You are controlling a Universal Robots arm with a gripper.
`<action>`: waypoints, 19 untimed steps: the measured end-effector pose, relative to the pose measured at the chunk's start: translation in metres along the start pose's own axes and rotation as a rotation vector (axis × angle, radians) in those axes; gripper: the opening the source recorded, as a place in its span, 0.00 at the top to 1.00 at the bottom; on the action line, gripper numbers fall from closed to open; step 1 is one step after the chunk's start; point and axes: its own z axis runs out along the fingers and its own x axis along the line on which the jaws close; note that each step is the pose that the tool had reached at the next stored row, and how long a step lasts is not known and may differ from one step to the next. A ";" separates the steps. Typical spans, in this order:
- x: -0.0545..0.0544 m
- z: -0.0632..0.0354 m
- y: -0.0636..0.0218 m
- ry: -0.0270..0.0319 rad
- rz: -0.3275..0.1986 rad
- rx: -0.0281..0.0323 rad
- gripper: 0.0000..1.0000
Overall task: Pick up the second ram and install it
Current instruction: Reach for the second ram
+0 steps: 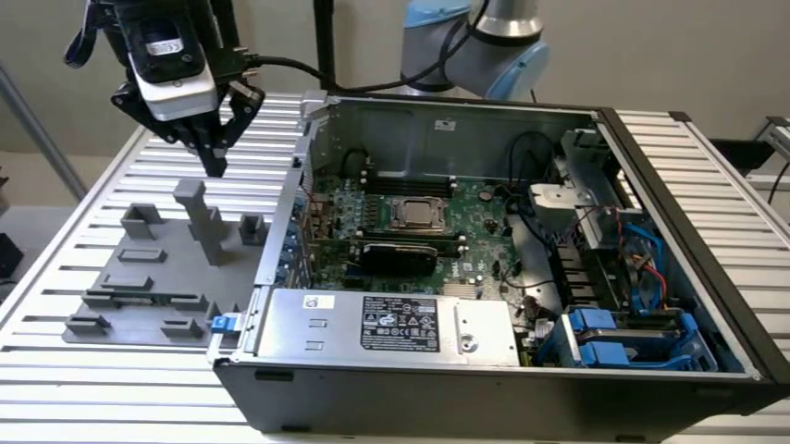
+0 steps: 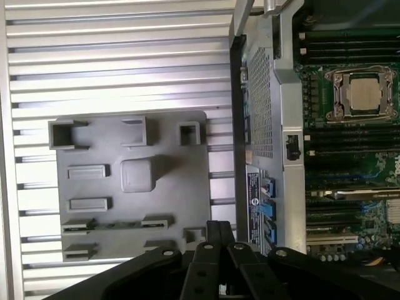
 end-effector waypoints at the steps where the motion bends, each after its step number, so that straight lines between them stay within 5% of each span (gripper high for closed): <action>1: 0.005 0.0014 -0.0007 0.0000 0.000 0.0001 0.89; 19: 0.086 0.0254 -0.0141 0.0001 0.000 0.0001 0.89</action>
